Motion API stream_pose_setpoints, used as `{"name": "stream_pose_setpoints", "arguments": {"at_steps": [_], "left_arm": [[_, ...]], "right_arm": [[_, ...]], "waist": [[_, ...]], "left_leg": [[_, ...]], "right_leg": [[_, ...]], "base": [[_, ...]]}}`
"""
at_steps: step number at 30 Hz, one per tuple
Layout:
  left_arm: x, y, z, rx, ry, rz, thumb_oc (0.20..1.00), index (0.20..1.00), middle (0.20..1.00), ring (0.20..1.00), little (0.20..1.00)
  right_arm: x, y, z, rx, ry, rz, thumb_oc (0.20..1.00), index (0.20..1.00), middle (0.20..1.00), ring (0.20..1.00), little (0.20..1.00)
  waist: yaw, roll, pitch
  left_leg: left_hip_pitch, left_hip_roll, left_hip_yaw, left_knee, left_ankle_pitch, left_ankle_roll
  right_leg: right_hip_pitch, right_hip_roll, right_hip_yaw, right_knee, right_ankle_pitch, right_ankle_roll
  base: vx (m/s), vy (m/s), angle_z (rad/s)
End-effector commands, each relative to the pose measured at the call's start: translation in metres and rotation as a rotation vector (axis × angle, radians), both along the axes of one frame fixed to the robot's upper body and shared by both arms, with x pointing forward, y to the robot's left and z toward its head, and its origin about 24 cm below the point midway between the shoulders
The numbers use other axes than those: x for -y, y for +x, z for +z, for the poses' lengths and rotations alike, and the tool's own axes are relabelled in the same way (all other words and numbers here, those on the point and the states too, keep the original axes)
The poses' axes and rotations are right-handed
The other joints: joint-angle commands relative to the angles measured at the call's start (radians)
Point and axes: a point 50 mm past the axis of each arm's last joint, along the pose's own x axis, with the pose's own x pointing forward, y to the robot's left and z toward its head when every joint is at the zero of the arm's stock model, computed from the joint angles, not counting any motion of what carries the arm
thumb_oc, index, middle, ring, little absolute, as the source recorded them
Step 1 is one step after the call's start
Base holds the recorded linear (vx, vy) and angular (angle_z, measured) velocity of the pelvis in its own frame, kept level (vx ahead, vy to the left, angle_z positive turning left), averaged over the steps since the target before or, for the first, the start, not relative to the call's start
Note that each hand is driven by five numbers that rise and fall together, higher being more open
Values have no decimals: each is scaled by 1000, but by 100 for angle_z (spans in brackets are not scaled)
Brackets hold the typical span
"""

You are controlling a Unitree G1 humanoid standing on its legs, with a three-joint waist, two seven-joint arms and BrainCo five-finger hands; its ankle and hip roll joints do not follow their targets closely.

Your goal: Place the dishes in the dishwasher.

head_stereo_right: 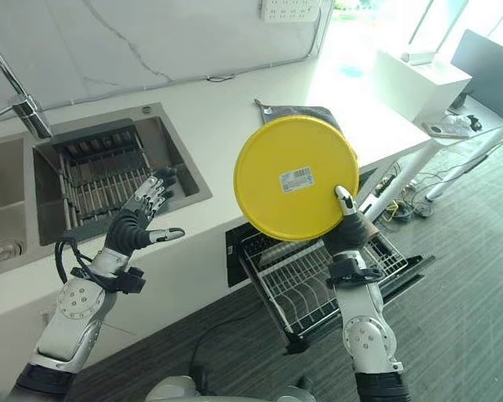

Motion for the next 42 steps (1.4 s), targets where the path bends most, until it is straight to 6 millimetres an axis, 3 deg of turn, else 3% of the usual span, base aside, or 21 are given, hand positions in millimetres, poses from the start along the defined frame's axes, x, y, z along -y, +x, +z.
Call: {"name": "stream_pose_setpoints", "arguments": {"at_steps": [1,3,5,7,8,10,12,17,21,24,26,34,37,38,42], "left_arm": [[-1,-4,32,183,59,-1,1000,1000,1000,1000,1000],[-6,-5,33,190,70,24,1000,1000,1000,1000,1000],[-10,-7,28,172,58,56,1000,1000,1000,1000,1000],[-11,-10,26,156,24,62,1000,1000,1000,1000,1000],[-10,-13,19,139,-11,57,1000,1000,1000,1000,1000],[-8,-13,18,144,-23,42,1000,1000,1000,1000,1000],[-10,-13,18,148,-60,36,1000,1000,1000,1000,1000],[-18,-9,18,107,-96,61,1000,1000,1000,1000,1000],[-28,-7,12,43,-143,91,1000,1000,1000,1000,1000],[-33,-7,7,15,-131,113,1000,1000,1000,1000,1000],[-40,-10,0,-18,-138,123,1000,1000,1000,1000,1000],[-58,-21,-12,-56,-134,157,1000,1000,1000,1000,1000],[-62,-23,-15,-70,-141,159,1000,1000,1000,1000,1000],[-65,-31,-30,-163,-167,119,1000,1000,1000,1000,1000],[-72,-43,-61,-311,-131,134,1000,1000,1000,1000,1000]], "right_arm": [[12,-7,46,264,-35,-58,200,200,200,200,200],[7,-6,48,277,-35,-28,200,200,200,200,200],[0,0,50,243,-47,29,200,200,200,200,200],[0,-1,51,245,-82,30,200,200,200,200,200],[6,-7,52,265,-169,-29,200,200,200,200,200],[17,-12,56,287,-252,-110,200,200,200,200,200],[25,-15,60,314,-390,-212,200,200,200,200,200],[31,-15,71,387,-763,-459,200,200,200,200,200],[39,-11,72,402,-1101,-675,200,200,200,200,200],[49,-9,70,384,-1219,-758,200,200,200,200,200],[57,-10,66,409,-1427,-886,200,200,200,200,200],[71,-7,41,397,-1768,-923,200,200,200,200,200],[74,-8,37,392,-1815,-917,200,200,200,200,200],[77,-12,20,360,-1894,-850,200,200,200,200,200],[79,-12,5,373,-1981,-787,200,200,200,200,200]], "waist": [[-23,-9,-47],[-20,-8,-42],[-28,8,-56],[-31,17,-62],[-46,28,-72],[-65,38,-73],[-81,56,-72],[-84,88,-78],[-69,93,-84],[-56,89,-82],[-37,81,-79],[10,61,-79],[14,59,-80],[23,58,-77],[35,64,-70]], "left_leg": [[-26,46,-77,96,-113,0],[-27,91,-76,104,-102,-18],[-5,146,-59,46,-54,-42],[-4,162,-44,22,-31,-52],[-25,183,7,9,12,-68],[-36,190,49,2,35,-79],[-29,194,72,-25,51,-89],[2,180,50,-55,45,-88],[22,167,44,-59,30,-86],[19,161,37,-56,23,-84],[14,153,26,-60,21,-79],[-4,151,2,-57,24,-73],[-5,152,-3,-56,25,-74],[-12,155,-11,-53,27,-77],[-15,156,-17,-53,30,-79]], "right_leg": [[-37,-37,25,33,-39,23],[-51,-20,10,53,-62,23],[-47,37,19,17,-93,8],[-48,59,22,20,-110,-9],[-49,81,-1,14,-118,-33],[-48,81,-40,16,-121,-41],[-50,72,-73,26,-127,-40],[-47,52,-66,54,-142,-27],[-36,26,-80,70,-144,-10],[-37,10,-89,83,-145,-1],[-36,-1,-101,89,-143,7],[-9,1,-116,79,-148,12],[-6,2,-119,79,-150,12],[-2,5,-124,80,-154,11],[0,9,-131,80,-155,10]], "base": [[-74,-806,1],[-50,-672,8],[-4,-518,10],[-28,-285,11],[-74,-273,16],[-96,-174,33],[-82,-4,71],[-14,96,24],[18,134,7],[-4,87,16],[-25,59,20],[-13,-6,9],[-5,-26,9],[-16,-41,18],[-16,-21,10]]}}
